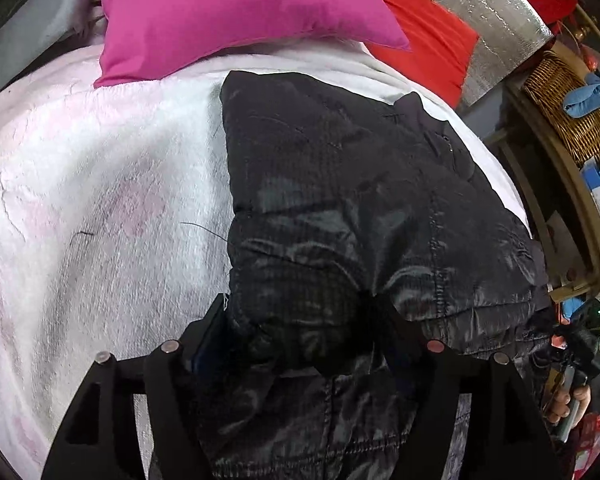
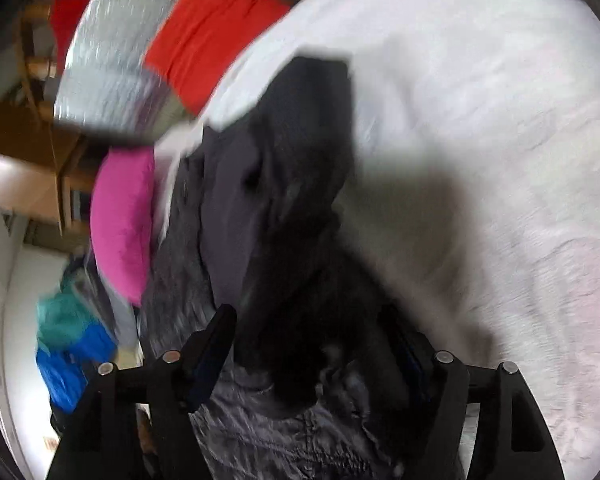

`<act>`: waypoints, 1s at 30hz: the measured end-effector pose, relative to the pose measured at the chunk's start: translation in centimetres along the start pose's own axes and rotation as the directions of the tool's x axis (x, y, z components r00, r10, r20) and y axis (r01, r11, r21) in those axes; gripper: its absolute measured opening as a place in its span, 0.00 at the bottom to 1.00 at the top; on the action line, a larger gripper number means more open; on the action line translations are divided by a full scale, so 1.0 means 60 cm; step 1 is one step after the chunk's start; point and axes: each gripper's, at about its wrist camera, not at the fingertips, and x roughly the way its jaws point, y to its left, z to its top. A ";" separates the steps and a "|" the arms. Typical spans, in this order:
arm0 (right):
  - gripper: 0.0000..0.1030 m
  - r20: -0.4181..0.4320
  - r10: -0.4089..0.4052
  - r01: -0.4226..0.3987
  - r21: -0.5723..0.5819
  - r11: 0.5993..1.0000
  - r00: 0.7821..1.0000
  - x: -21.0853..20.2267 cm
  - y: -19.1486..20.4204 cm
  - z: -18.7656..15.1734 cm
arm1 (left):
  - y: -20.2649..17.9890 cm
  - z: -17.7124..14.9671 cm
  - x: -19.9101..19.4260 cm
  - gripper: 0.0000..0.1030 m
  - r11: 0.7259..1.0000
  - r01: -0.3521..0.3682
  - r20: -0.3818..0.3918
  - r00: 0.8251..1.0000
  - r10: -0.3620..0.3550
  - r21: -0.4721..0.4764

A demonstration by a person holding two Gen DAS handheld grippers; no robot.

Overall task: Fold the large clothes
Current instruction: 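Grasp the jacket edge with the right gripper and fold it toward the left gripper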

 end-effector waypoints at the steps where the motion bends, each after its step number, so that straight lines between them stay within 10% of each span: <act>1: 0.40 0.005 -0.027 0.027 -0.019 0.999 1.000 0.001 0.009 -0.004 | -0.004 0.001 0.002 0.63 1.000 0.000 0.002 1.000 0.000 -0.002; 9: 0.28 0.240 -0.059 0.092 -0.126 0.988 0.969 -0.042 0.070 0.004 | -0.024 0.004 0.002 0.57 0.999 -0.031 0.052 0.998 0.031 0.003; 16: 0.35 0.139 -0.113 0.123 -0.059 0.991 0.984 -0.002 0.027 0.018 | -0.051 -0.005 0.012 0.59 0.993 -0.102 0.065 0.993 0.098 0.059; 20: 0.68 0.083 -0.068 0.072 -0.054 0.996 0.994 -0.024 0.011 0.006 | -0.038 -0.015 -0.006 0.65 0.997 -0.069 0.044 0.997 0.068 0.034; 30: 0.68 -0.002 -0.013 0.013 -0.014 1.000 1.000 -0.066 -0.039 -0.060 | -0.025 -0.082 -0.051 0.66 0.990 -0.110 0.029 0.994 0.108 0.086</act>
